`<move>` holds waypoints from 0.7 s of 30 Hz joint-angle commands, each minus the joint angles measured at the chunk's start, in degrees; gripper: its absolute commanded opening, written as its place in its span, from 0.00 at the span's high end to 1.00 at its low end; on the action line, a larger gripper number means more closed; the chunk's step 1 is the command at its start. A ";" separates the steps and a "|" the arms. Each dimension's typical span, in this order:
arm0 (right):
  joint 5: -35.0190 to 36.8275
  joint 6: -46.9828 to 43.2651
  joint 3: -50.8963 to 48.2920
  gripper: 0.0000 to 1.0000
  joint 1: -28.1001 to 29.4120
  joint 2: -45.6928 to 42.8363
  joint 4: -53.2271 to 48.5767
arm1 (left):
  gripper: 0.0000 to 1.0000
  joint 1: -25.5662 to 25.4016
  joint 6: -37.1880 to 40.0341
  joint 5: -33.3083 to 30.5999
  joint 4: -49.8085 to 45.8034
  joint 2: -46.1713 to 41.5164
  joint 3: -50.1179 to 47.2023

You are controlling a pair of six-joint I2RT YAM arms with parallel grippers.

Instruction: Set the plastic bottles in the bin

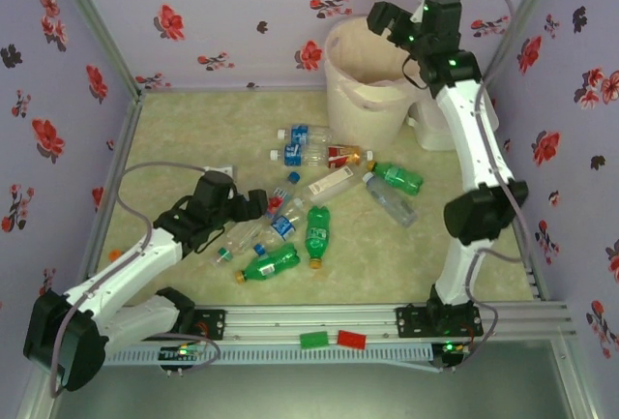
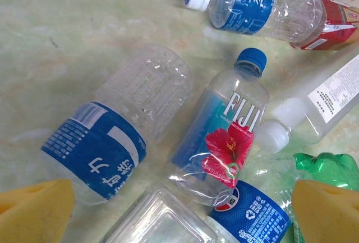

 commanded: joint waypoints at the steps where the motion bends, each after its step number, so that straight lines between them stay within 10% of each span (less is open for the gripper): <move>1: -0.49 -2.39 -11.17 0.00 2.04 -9.44 -0.18 | 0.00 1.11 2.66 -2.07 -6.11 -1.33 3.07; 11: 5.89 0.46 -54.48 0.00 13.02 -38.07 5.08 | 0.00 3.16 -1.50 -2.18 -12.23 -3.96 -0.99; 21: 9.24 12.98 -78.08 0.00 21.45 -48.34 5.11 | 0.00 3.33 -2.87 3.86 -17.31 -5.16 -5.47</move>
